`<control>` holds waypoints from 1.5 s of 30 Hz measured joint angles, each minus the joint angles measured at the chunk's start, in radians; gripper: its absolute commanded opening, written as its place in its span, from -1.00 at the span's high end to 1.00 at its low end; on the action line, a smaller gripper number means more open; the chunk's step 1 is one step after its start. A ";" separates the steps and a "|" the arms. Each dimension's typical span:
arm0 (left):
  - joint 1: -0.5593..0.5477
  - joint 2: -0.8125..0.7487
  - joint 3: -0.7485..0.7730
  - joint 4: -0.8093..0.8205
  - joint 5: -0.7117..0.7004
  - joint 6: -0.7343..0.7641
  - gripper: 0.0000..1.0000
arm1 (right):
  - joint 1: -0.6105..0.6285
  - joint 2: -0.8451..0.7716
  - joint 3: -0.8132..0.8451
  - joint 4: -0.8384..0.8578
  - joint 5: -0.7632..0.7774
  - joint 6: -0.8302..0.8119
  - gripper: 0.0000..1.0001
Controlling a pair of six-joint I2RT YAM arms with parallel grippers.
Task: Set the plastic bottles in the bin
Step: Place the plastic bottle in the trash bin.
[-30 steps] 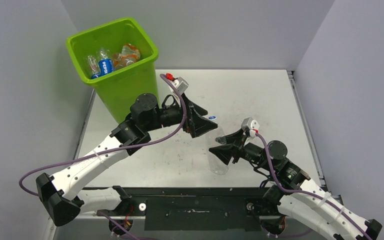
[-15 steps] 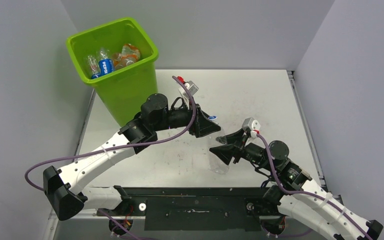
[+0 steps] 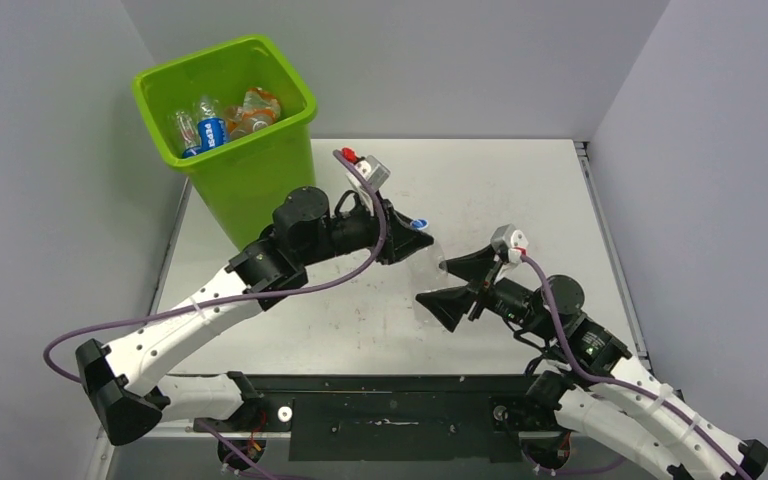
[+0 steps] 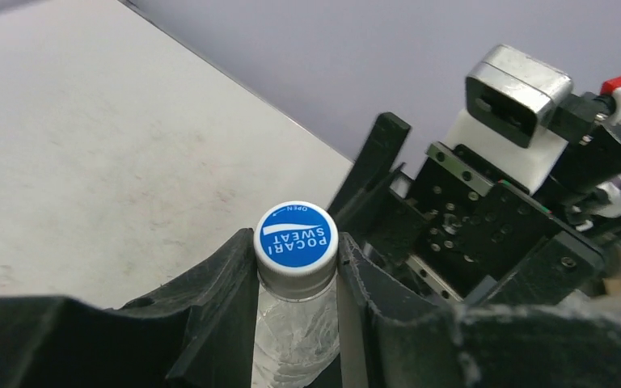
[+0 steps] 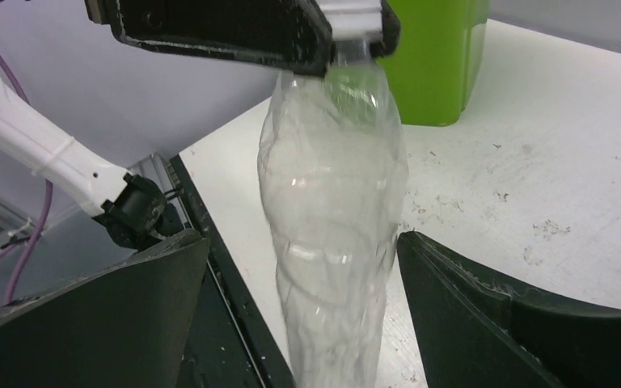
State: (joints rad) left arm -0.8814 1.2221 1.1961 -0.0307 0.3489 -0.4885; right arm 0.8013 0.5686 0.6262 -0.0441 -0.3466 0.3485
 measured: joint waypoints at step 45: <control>0.486 0.222 0.607 0.146 -0.900 0.824 -0.92 | 0.005 -0.206 0.064 -0.272 0.478 0.113 -0.79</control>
State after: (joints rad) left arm -0.3950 1.4445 1.8027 0.1154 -0.5510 0.3351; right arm 0.8062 0.3630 0.6903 -0.3164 0.1314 0.4618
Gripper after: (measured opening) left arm 0.960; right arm 0.897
